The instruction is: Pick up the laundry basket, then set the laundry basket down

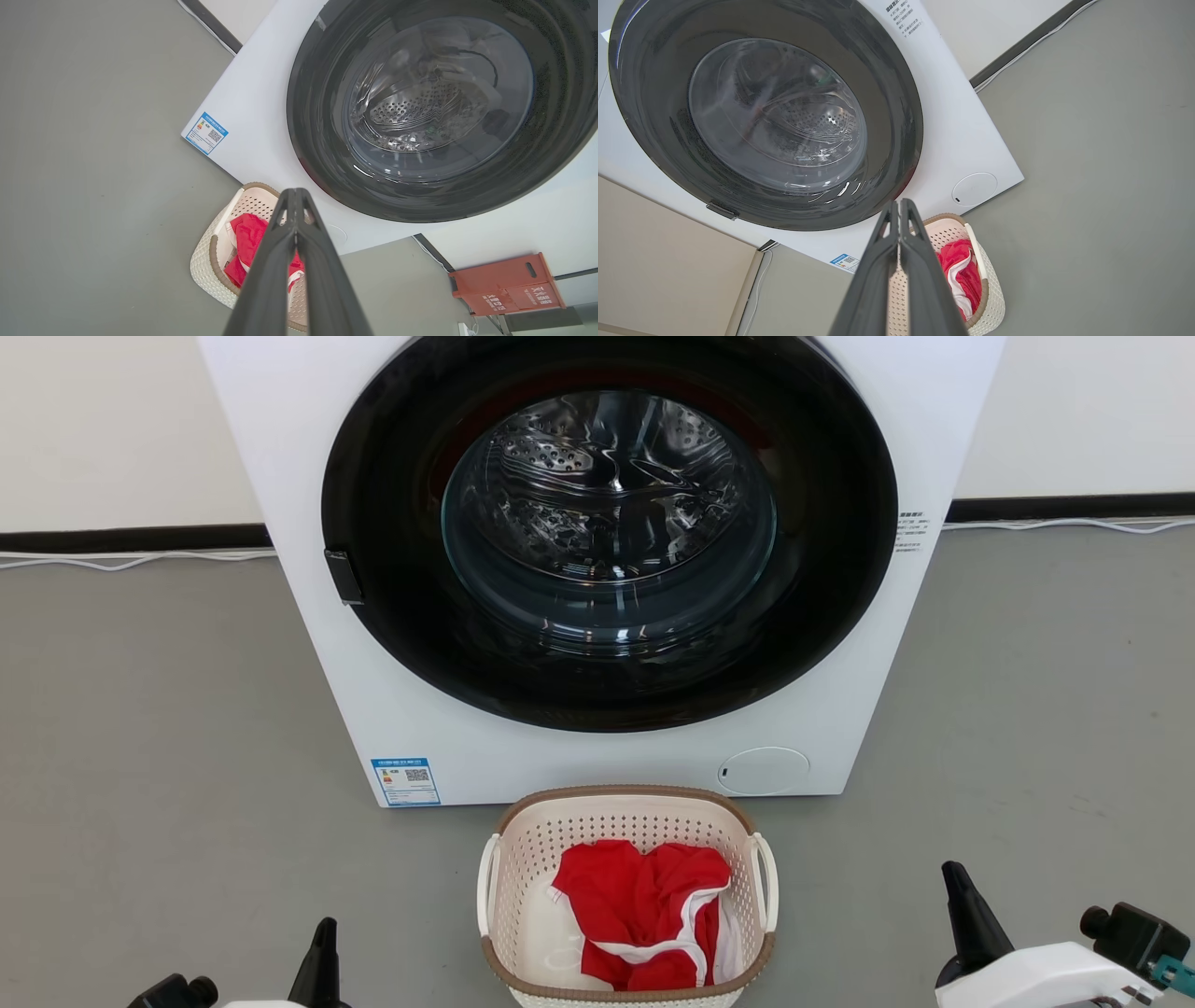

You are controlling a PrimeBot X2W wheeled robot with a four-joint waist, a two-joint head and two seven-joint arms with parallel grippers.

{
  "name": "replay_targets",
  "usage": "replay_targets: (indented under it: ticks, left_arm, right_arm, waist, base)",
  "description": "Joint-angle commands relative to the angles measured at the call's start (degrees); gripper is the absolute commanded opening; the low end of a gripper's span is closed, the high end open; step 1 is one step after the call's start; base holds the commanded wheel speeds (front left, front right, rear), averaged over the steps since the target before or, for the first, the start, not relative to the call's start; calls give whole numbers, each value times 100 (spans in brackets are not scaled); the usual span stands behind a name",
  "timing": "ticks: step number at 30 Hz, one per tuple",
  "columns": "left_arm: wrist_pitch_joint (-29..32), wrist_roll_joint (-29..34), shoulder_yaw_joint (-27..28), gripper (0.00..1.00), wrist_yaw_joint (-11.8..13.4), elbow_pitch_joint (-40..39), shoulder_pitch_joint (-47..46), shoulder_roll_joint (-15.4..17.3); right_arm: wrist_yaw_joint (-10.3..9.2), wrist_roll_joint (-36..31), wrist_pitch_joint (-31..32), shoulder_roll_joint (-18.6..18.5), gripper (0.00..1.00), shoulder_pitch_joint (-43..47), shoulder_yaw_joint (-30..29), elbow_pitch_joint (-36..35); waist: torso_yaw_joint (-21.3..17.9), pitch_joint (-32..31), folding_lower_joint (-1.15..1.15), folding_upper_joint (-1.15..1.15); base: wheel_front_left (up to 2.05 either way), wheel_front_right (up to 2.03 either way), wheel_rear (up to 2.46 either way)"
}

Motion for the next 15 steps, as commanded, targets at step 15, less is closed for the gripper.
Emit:
replay_targets:
  ticks: [15]
  left_arm:
    - [225,-957,192,0,-167,-206,-480,32]
  right_arm:
    - [22,1200,174,-46,0,-397,1,-210]
  waist:
    - [10,45,-1,-1]
  base:
    - [0,0,0]
